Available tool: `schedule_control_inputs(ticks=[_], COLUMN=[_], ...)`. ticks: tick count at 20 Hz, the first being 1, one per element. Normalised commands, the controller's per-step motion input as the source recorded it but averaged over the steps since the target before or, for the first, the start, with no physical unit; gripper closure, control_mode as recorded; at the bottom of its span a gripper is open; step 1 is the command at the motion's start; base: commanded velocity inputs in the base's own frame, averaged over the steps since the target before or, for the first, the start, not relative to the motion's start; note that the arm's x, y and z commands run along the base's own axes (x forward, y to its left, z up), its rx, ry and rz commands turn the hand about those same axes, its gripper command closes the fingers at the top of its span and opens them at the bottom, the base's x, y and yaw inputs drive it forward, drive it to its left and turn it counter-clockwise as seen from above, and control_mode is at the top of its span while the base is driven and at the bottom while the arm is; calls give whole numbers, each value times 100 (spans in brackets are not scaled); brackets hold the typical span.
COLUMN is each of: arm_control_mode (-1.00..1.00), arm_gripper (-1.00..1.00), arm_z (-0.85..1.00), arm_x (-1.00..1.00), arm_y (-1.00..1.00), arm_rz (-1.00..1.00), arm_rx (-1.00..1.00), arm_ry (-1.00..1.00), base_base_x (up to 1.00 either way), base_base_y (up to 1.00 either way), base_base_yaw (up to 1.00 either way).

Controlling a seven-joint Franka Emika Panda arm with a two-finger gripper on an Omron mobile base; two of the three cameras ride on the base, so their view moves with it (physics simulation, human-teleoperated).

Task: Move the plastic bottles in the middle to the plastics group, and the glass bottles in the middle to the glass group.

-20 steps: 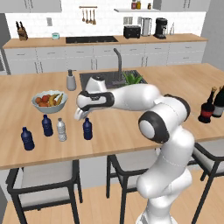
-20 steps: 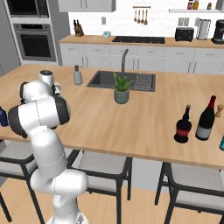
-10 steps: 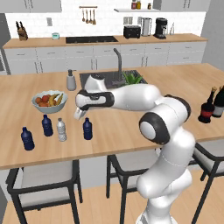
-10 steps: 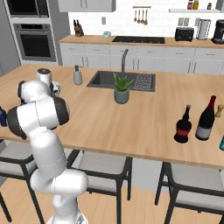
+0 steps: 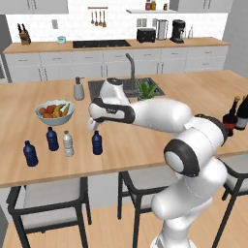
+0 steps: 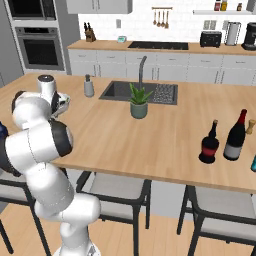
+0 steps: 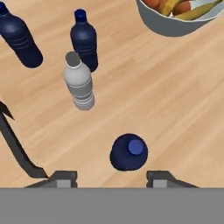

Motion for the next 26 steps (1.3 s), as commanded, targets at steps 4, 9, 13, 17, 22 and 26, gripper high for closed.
schedule_control_inputs(ticks=[4, 9, 13, 17, 22, 26], arm_control_mode=[-100, -100, -100, -100, -100, -100], arm_gripper=[-100, -100, -100, -100, -100, -100], arm_z=[0, 0, 0, 0, 21, 24], arm_x=[-76, -79, -67, -97, -71, -49], arm_y=[-80, -45, -51, -68, -47, -56], arm_rz=[-24, -33, -35, -37, -26, -22], arm_rx=[8, 2, 0, 7, 7, 13], arm_ry=[0, 2, 0, -3, -15, -7], base_base_x=[0, 0, 0, 0, 0, 0], base_base_y=[0, 0, 0, 0, 0, 0], base_base_yaw=[0, 0, 0, 0, 0, 0])
